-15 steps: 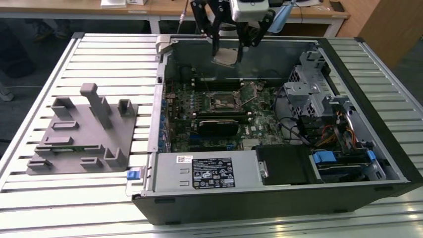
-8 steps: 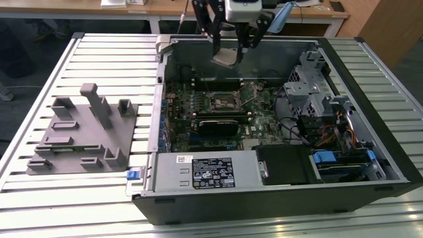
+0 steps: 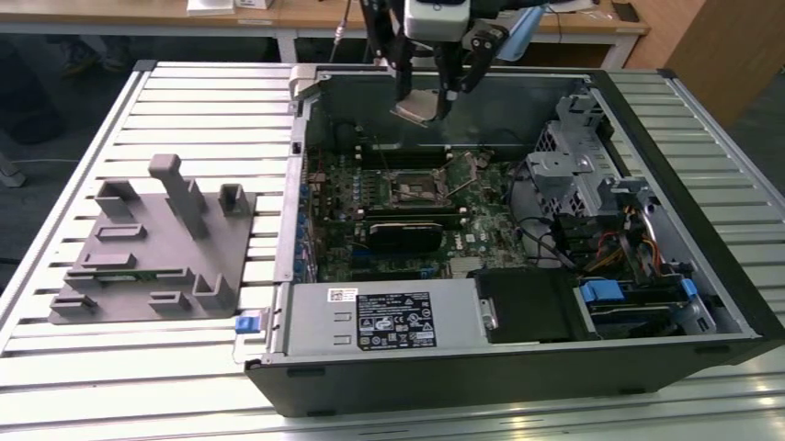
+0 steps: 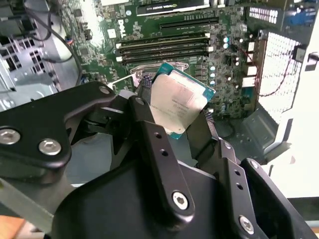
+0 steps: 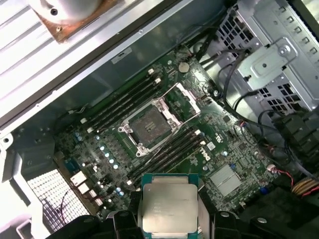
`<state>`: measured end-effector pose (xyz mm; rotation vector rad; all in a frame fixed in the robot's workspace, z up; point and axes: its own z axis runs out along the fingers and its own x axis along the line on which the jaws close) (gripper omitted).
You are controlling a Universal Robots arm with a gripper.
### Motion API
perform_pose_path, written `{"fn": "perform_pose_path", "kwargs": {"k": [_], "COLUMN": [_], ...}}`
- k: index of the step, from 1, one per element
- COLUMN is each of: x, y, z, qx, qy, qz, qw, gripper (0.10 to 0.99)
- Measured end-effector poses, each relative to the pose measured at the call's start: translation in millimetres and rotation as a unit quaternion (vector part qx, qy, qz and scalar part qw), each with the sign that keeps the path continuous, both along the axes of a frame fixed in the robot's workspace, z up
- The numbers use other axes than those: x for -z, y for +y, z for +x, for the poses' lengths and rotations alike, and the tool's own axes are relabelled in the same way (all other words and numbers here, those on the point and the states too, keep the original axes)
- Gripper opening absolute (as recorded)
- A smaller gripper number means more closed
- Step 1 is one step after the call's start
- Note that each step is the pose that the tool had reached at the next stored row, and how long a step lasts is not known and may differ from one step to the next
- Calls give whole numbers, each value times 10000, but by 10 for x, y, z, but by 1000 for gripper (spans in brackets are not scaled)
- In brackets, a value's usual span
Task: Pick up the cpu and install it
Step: 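Place the cpu into insertion slot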
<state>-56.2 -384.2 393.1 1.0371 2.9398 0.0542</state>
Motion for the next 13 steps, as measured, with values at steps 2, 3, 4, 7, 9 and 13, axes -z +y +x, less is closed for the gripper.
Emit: {"fn": "perform_pose_path", "kwargs": {"k": [2,3,4,7,9,13], "x": [2,3,3,5,7,10], "y": [1,3,6,24,29,31], "z": [0,0,0,1,1,1], "qx": [142,209,261,341,361,571], "qy": [0,0,-1,-3,-4,-4], "qz": [0,0,-1,-4,-3,-4], "qw": [9999,9998,9997,9994,9993,9984], "gripper": [533,533,533,533,533,533]}}
